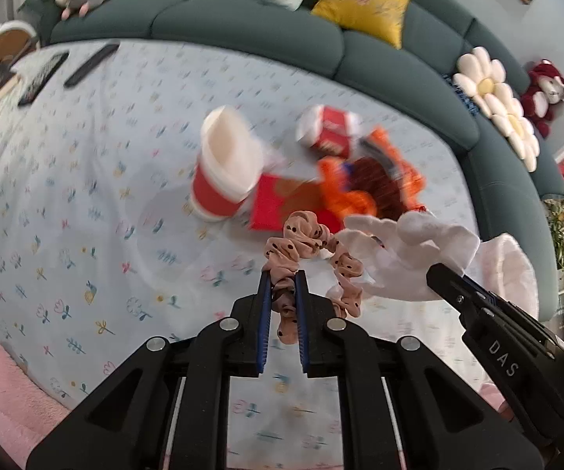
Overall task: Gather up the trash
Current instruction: 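Grasp the brown scrunchie with the left tool while the right tool grasps the white tissue, then carry scrunchie and tissue to the white bin and open both tools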
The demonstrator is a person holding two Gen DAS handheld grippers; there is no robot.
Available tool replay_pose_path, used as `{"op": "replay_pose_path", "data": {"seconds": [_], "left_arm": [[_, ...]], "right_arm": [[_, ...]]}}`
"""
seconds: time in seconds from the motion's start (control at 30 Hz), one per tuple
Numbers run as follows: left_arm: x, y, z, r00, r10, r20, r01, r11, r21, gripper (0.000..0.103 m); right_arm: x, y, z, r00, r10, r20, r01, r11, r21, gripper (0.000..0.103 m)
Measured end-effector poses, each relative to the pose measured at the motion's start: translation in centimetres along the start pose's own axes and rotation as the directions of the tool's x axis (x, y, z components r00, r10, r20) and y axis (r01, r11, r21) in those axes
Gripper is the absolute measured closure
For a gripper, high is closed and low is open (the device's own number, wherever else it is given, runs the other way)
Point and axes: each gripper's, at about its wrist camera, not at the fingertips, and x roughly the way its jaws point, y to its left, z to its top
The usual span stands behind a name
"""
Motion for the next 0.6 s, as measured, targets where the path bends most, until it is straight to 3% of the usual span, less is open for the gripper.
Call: {"op": "replay_pose_path", "data": {"seconds": [0.2,0.6], "left_arm": [[-4.6,-4.9,1.0,0.995,-0.049,0.088,0.041,0.995,0.090,0.092],[-10.6,-17.6,2.3,0.960,-0.190,0.205,0.127,0.950,0.285,0.091]], "right_arm": [[-6.5,-1.8,2.3,0.992,-0.020,0.128,0.018,1.000,0.020,0.096],[-18.0,-9.4,5.1,0.937,-0.099,0.334,0.069,0.992,0.101,0.096]]}}
